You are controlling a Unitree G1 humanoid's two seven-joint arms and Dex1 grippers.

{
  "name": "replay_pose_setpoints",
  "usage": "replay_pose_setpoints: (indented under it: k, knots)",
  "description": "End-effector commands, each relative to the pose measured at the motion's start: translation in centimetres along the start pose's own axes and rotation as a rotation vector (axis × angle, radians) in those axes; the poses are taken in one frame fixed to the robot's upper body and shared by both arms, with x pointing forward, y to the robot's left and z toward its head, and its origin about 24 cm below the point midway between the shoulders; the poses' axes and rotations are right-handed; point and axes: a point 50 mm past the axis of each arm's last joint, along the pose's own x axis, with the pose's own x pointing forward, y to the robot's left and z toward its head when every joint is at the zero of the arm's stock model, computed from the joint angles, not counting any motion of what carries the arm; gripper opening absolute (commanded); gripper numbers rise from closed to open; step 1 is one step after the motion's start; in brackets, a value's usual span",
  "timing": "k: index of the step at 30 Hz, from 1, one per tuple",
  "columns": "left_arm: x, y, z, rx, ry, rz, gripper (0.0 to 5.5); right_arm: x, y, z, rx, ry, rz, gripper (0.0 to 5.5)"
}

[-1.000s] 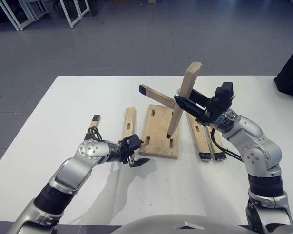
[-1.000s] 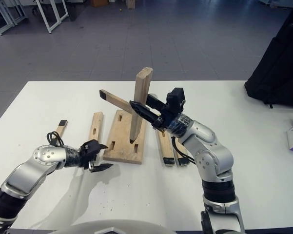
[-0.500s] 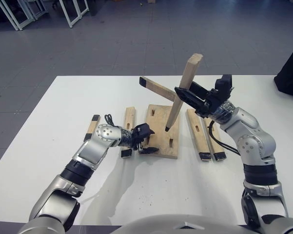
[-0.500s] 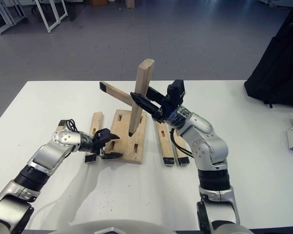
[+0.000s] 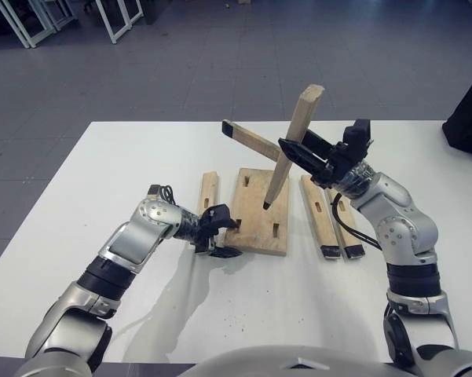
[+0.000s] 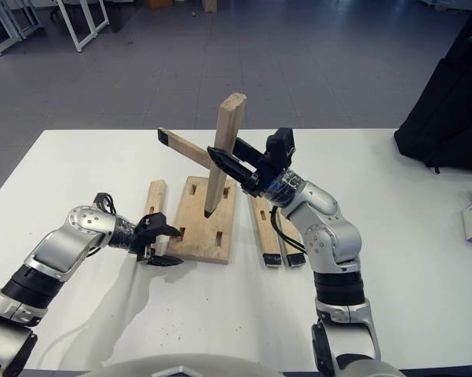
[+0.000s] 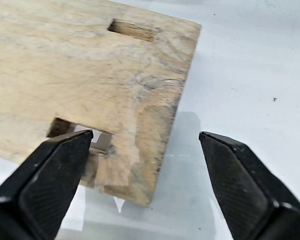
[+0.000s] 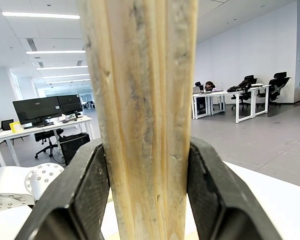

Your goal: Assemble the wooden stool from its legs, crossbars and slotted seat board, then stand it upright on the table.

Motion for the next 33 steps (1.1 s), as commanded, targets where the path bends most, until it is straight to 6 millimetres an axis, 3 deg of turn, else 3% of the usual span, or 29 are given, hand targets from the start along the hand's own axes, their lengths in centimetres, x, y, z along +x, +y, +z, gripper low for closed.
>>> replay_pose_setpoints:
  k: [1, 14, 24, 28, 33]
  knots:
    - [0.5, -0.5, -1.0, -0.012, 0.069, -0.016, 3.95, 0.2, 0.2, 0.4, -0.03, -0.001, 0.017, 2.04]
    - [0.9, -2.3, -2.6, 0.06, 0.275, -0.143, 3.95, 0.2, -0.4, 1.2, -0.052, -0.014, 0.007, 2.04]
    - [0.4, -6.7, -2.3, 0.113, 0.223, -0.26, 3.95, 0.5, -1.6, 1.5, -0.103, -0.021, 0.035, 2.04]
    - [0.0, -7.1, -2.7, 0.1, 0.229, -0.264, 3.95, 0.8, -2.7, 0.4, -0.121, 0.023, 0.105, 2.04]
    - [-0.4, -6.3, -3.2, 0.085, 0.25, -0.235, 3.95, 0.1, -3.4, -3.6, -0.186, 0.195, 0.222, 2.04]
